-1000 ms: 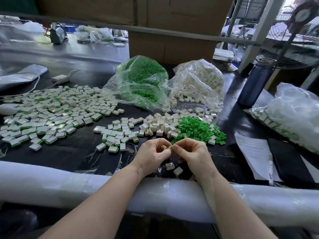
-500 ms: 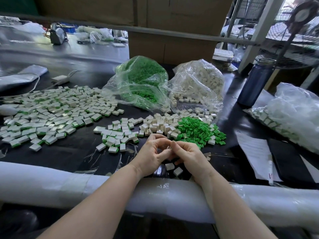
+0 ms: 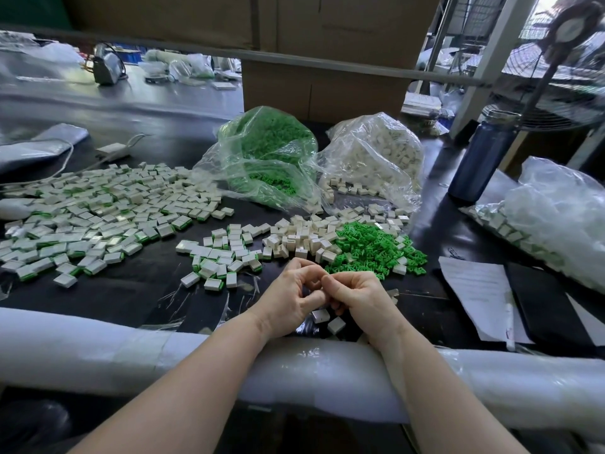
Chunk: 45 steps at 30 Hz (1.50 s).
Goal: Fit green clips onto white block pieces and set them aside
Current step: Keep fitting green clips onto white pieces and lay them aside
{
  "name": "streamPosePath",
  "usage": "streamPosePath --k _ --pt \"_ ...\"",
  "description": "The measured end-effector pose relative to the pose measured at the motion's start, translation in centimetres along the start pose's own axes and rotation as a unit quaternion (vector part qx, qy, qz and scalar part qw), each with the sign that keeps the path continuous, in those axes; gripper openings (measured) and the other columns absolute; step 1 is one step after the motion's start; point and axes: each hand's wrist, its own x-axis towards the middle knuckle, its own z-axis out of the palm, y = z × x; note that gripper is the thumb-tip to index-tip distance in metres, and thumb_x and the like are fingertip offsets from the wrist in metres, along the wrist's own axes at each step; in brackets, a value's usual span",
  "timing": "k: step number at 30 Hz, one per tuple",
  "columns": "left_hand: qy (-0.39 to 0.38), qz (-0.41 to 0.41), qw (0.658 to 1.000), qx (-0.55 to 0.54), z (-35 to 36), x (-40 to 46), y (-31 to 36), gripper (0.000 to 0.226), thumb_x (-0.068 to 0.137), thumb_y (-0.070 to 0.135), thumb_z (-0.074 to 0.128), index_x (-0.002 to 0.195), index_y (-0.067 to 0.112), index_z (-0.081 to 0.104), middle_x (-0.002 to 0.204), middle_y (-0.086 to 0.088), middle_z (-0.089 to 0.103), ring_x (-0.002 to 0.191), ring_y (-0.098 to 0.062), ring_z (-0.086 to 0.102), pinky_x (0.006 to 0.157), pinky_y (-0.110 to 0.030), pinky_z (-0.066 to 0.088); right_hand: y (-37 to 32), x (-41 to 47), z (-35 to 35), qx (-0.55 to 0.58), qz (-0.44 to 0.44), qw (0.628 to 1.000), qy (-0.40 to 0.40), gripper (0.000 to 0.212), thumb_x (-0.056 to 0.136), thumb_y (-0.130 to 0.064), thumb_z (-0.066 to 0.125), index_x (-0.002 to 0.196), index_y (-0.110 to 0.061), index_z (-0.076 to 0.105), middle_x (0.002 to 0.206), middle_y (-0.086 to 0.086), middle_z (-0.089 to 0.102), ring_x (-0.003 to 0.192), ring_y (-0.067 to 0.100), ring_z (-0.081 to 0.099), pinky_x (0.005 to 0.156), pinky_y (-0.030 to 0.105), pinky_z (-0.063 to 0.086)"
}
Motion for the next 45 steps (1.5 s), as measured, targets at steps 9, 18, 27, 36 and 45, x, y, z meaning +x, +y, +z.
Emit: streamPosePath --k 9,18,27,36,45 --pt "0.000 0.007 1.000 0.016 0.06 0.18 -0.58 0.015 0.083 0.001 0.056 0.095 0.008 0.064 0.105 -0.004 0.045 0.081 -0.011 0.049 0.079 -0.024 0.047 0.02 0.00 0.11 0.004 0.015 1.000 0.013 0.022 0.089 -0.015 0.059 0.075 -0.003 0.071 0.055 0.005 0.057 0.047 0.007 0.047 0.046 0.016 0.039" --pt "-0.011 0.007 1.000 0.002 0.09 0.14 -0.48 0.022 0.083 0.001 0.058 0.083 0.023 0.060 0.100 0.001 0.043 0.085 -0.015 0.050 0.084 -0.033 0.048 -0.28 -0.25 0.10 0.022 0.023 0.999 0.018 0.023 0.089 -0.012 0.059 0.070 -0.004 0.070 0.048 0.000 0.056 0.042 0.005 0.047 0.041 0.015 0.038" --pt "-0.003 0.012 1.000 0.009 -0.07 0.08 -0.39 0.014 0.084 0.002 0.056 0.088 0.014 0.062 0.105 -0.004 0.044 0.081 -0.012 0.051 0.077 -0.023 0.047 -0.36 -0.25 0.16 0.035 0.025 0.999 0.005 0.020 0.089 -0.016 0.059 0.077 -0.005 0.072 0.057 0.004 0.060 0.051 0.009 0.052 0.049 0.016 0.043" --pt "-0.010 0.009 1.000 0.013 0.04 -0.11 -0.03 0.016 0.084 0.002 0.058 0.087 0.018 0.060 0.102 0.000 0.043 0.088 -0.016 0.051 0.081 -0.024 0.046 -0.58 -0.46 0.12 0.054 0.042 0.997 0.017 0.020 0.087 -0.011 0.061 0.074 0.002 0.069 0.051 0.007 0.056 0.040 0.010 0.049 0.037 0.018 0.040" --pt "-0.008 0.007 1.000 0.012 0.12 -0.11 0.12 0.015 0.084 0.000 0.057 0.086 0.014 0.061 0.102 -0.003 0.042 0.084 -0.014 0.049 0.081 -0.029 0.047 -0.44 -0.28 0.28 0.034 0.030 0.998 0.032 0.024 0.087 -0.010 0.060 0.070 0.004 0.068 0.051 0.007 0.050 0.040 0.006 0.041 0.038 0.015 0.033"
